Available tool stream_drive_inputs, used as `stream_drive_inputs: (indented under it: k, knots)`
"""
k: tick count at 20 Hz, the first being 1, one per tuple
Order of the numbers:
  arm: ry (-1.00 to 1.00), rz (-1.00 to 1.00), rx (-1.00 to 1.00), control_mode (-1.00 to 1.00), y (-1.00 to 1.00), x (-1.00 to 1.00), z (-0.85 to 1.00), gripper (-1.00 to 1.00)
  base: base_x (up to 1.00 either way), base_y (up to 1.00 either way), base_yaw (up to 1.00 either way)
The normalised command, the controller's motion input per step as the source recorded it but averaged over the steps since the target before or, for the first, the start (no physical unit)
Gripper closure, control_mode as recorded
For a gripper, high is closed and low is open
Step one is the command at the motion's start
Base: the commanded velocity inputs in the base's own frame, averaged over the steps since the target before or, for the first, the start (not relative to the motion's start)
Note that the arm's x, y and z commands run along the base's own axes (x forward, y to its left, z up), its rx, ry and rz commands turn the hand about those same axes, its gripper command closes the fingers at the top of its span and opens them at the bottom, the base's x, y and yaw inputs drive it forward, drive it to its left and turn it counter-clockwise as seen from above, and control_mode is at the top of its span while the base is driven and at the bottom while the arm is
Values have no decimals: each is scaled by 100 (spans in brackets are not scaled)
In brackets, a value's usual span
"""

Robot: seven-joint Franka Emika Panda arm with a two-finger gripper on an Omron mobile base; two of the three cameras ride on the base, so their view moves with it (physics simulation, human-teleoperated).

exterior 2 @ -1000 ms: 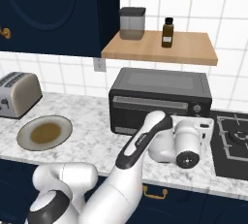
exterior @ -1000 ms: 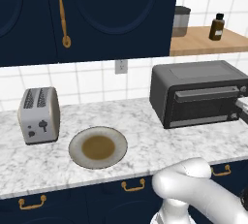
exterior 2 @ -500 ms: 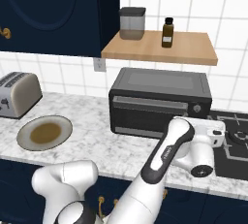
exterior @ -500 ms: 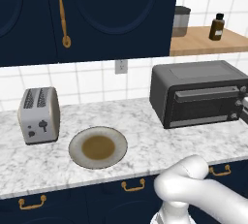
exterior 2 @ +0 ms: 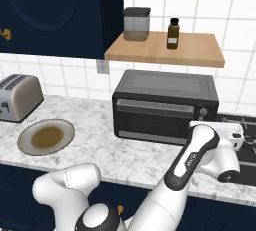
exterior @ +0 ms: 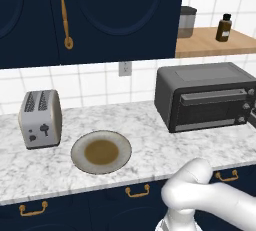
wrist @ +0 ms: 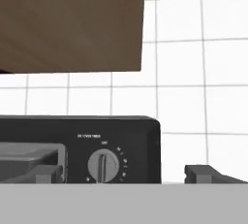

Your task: Pick up the kebab skewer and baguette bread, and place them inside the toaster oven. Close the toaster oven door and start by setting the timer.

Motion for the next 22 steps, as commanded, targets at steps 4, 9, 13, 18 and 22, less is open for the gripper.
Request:
stream_drive_inputs:
  k: [4, 9, 13, 18, 22]
  knots:
    - [-7, 8, 0, -100, 0, 38, -31, -100, 0, 0, 0]
    - [-9, 2, 0, -100, 0, 48, -19, -100, 0, 0, 0]
    - [-8, 0, 0, -100, -8, 36, -17, -100, 0, 0, 0]
    - [-5, 0, -1, -100, -3, 34, -5, -100, 0, 0, 0]
    - [-3, 0, -1, -100, -2, 3, 0, -100, 0, 0, 0]
